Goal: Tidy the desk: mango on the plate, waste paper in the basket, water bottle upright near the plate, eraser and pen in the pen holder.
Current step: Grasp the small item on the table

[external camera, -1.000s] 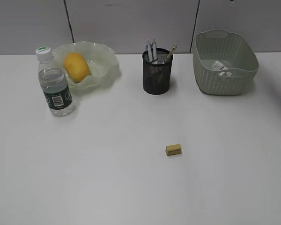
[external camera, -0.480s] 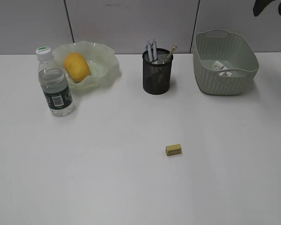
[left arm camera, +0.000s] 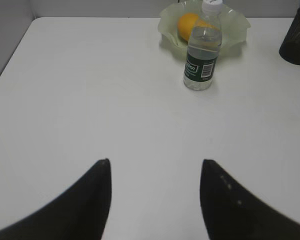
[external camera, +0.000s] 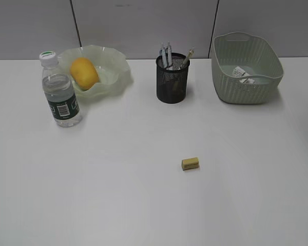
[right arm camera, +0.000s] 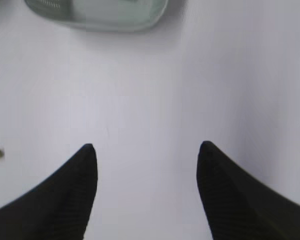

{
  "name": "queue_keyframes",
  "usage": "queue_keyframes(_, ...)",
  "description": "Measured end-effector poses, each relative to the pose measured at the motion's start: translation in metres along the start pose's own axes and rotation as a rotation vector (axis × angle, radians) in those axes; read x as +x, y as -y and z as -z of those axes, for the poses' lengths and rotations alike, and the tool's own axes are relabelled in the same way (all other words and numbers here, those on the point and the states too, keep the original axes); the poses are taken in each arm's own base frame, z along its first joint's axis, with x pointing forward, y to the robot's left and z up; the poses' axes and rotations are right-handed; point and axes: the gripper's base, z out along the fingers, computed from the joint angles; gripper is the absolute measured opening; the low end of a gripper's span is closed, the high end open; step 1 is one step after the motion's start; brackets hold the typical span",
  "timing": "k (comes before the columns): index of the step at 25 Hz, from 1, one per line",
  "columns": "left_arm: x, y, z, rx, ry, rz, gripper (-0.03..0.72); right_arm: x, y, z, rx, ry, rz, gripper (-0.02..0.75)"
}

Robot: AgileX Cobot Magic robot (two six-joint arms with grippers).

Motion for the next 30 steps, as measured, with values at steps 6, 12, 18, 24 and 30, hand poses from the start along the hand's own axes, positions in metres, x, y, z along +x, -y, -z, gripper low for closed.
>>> queue_keyframes(6, 0.000, 0.000, 0.000, 0.000, 0.000, 0.000, 0.435, 0.071, -0.001, 0.026, 0.000, -0.018, 0.000, 0.492)
queue_keyframes(12, 0.000, 0.000, 0.000, 0.000, 0.000, 0.000, 0.435, 0.134, -0.002, 0.044, -0.001, 0.010, 0.000, 0.492)
queue_keyframes(18, 0.000, 0.000, 0.000, 0.000, 0.000, 0.000, 0.435, 0.191, -0.003, 0.071, -0.007, 0.153, -0.003, 0.492)
queue_keyframes(24, 0.000, 0.000, 0.000, 0.000, 0.000, 0.000, 0.435, 0.237, -0.003, 0.081, -0.005, 0.327, -0.003, 0.491)
queue_keyframes(30, 0.000, 0.000, 0.000, 0.000, 0.000, 0.000, 0.435, 0.284, -0.005, 0.072, -0.004, 0.440, 0.029, 0.491)
